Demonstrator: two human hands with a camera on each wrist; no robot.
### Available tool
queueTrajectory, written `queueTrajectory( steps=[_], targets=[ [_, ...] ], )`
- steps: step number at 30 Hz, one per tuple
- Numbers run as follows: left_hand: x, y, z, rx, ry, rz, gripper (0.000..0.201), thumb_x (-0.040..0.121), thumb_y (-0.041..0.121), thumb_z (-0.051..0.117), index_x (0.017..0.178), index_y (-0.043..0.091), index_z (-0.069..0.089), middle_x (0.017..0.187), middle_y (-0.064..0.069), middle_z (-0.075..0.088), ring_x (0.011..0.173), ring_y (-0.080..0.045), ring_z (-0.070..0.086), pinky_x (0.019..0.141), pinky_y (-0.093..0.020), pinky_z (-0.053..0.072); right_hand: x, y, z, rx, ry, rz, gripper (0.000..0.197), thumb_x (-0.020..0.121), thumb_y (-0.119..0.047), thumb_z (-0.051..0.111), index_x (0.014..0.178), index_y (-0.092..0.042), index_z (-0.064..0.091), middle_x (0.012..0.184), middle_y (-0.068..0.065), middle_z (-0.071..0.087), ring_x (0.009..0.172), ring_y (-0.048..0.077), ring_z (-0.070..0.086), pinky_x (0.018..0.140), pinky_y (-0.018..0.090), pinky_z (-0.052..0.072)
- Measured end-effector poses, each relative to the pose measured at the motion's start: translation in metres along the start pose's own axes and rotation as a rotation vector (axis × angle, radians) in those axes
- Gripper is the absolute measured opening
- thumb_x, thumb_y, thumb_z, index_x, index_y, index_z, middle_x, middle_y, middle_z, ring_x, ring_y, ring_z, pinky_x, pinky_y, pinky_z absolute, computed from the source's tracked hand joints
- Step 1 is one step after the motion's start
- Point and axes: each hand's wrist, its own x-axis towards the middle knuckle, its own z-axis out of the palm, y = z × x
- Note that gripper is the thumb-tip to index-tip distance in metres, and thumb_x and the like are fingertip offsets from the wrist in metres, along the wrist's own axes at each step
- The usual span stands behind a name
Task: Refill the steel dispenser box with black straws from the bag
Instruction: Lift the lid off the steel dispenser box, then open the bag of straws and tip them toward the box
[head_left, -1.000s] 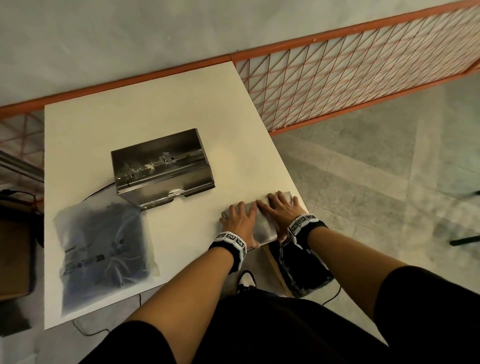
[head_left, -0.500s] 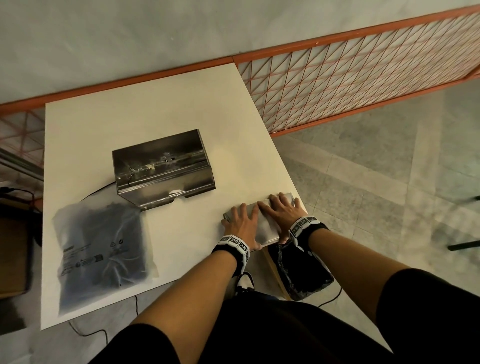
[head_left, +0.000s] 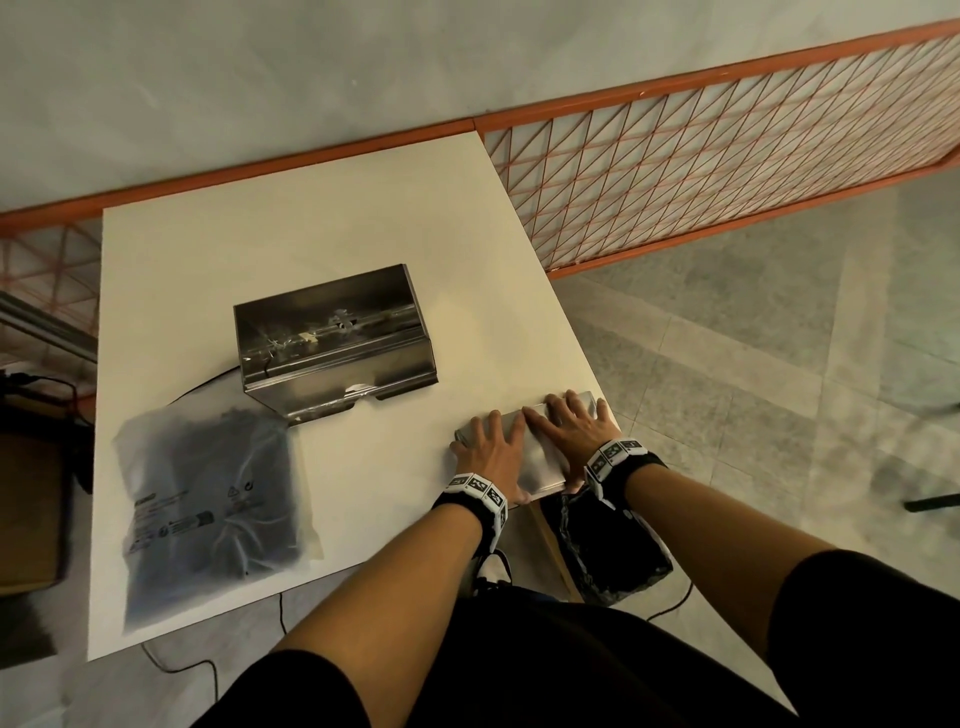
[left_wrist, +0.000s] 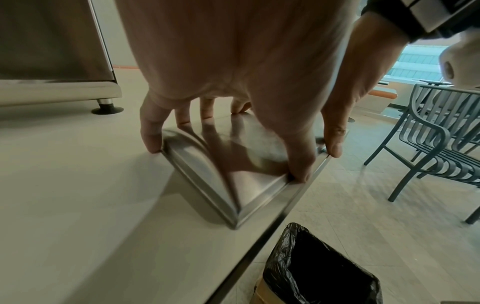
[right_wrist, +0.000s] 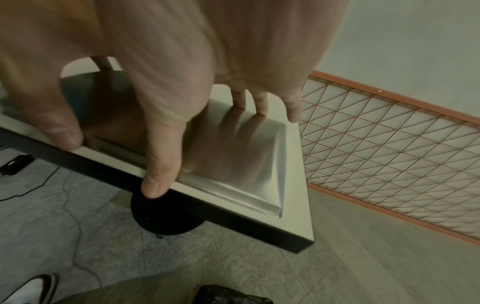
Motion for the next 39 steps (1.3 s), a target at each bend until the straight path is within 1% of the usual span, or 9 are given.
queueTrajectory(
  steps=[5,7,12,19,25,27,30,34,39],
  targets=[
    [-0.006,-0.011,-0.010,-0.055,-0.031,0.010,0.128,0.067,0.066,0.084,0.160,0.029,0.006,0.163,-0.014,0.013,0.151,-0.040,0.015,0.110,-0.071,0.030,-0.003,-0.013,-0.012,0.062,-0.026,0.018,0.138,0.059,-0.045,0.090,0.155,-0.030,-0.008,0.161,0.018,0.003,0.148,0.044,0.003,0.110,0.073,0.017],
    [-0.015,-0.023,-0.020,-0.126,-0.025,0.020,0.111,0.077,0.066,0.077,0.161,0.028,0.014,0.165,-0.013,0.015,0.153,-0.038,0.015,0.115,-0.068,0.025,-0.003,-0.025,-0.023,0.113,-0.046,0.014,0.127,0.067,-0.046,0.085,0.156,-0.024,-0.002,0.162,0.017,0.001,0.149,0.043,0.001,0.111,0.071,0.014],
    [-0.056,-0.094,-0.036,-0.410,0.106,-0.061,0.043,0.101,0.040,0.056,0.139,0.020,0.051,0.135,-0.005,0.057,0.125,-0.028,0.055,0.102,-0.043,0.048,0.014,-0.081,-0.061,0.328,0.003,-0.100,0.055,0.091,-0.045,0.059,0.137,-0.018,0.046,0.136,0.010,0.044,0.130,0.034,0.046,0.105,0.047,0.041],
    [-0.126,-0.227,-0.022,-0.761,0.273,-0.466,0.026,0.099,0.017,0.062,0.124,0.015,0.065,0.105,-0.003,0.073,0.099,-0.023,0.068,0.090,-0.036,0.055,0.054,-0.195,-0.099,0.652,-0.150,-0.207,0.045,0.091,-0.046,0.062,0.130,-0.022,0.060,0.132,0.002,0.061,0.122,0.024,0.054,0.098,0.028,0.041],
    [-0.164,-0.318,-0.013,-0.808,0.408,-0.668,0.035,0.094,0.012,0.067,0.129,0.011,0.063,0.124,-0.012,0.063,0.116,-0.035,0.060,0.100,-0.042,0.050,0.089,-0.277,-0.104,0.917,-0.236,-0.077,0.034,0.084,-0.043,0.072,0.109,-0.021,0.063,0.110,0.007,0.063,0.093,0.021,0.055,0.090,0.038,0.050],
    [-0.172,-0.340,-0.012,-0.762,0.422,-0.750,0.049,0.092,0.019,0.071,0.138,0.011,0.056,0.136,-0.018,0.052,0.126,-0.039,0.050,0.108,-0.046,0.044,0.101,-0.294,-0.100,0.963,-0.229,-0.027,0.048,0.083,-0.044,0.072,0.121,-0.017,0.061,0.108,0.006,0.060,0.095,0.022,0.056,0.089,0.039,0.051],
    [-0.181,-0.369,-0.008,-0.774,0.388,-0.851,0.069,0.092,0.034,0.073,0.149,0.010,0.043,0.146,-0.023,0.041,0.137,-0.042,0.038,0.112,-0.051,0.039,0.112,-0.320,-0.106,0.981,-0.196,0.054,0.068,0.085,-0.045,0.069,0.139,-0.010,0.048,0.128,0.013,0.061,0.114,0.032,0.061,0.096,0.044,0.052],
    [-0.178,-0.392,0.007,-0.834,0.278,-0.891,0.094,0.092,0.051,0.071,0.159,0.007,0.022,0.158,-0.027,0.027,0.147,-0.046,0.026,0.116,-0.055,0.031,0.121,-0.343,-0.113,1.028,-0.152,0.115,0.065,0.084,-0.045,0.069,0.132,-0.005,0.052,0.125,0.018,0.062,0.108,0.037,0.063,0.090,0.049,0.055],
    [-0.174,-0.403,0.029,-0.924,0.188,-0.886,0.107,0.085,0.061,0.074,0.159,0.007,0.018,0.152,-0.029,0.035,0.142,-0.048,0.034,0.117,-0.054,0.035,0.125,-0.369,-0.128,1.013,-0.106,0.128,0.059,0.081,-0.048,0.070,0.119,-0.005,0.061,0.114,0.016,0.068,0.099,0.036,0.066,0.072,0.033,0.052]
  ],
)
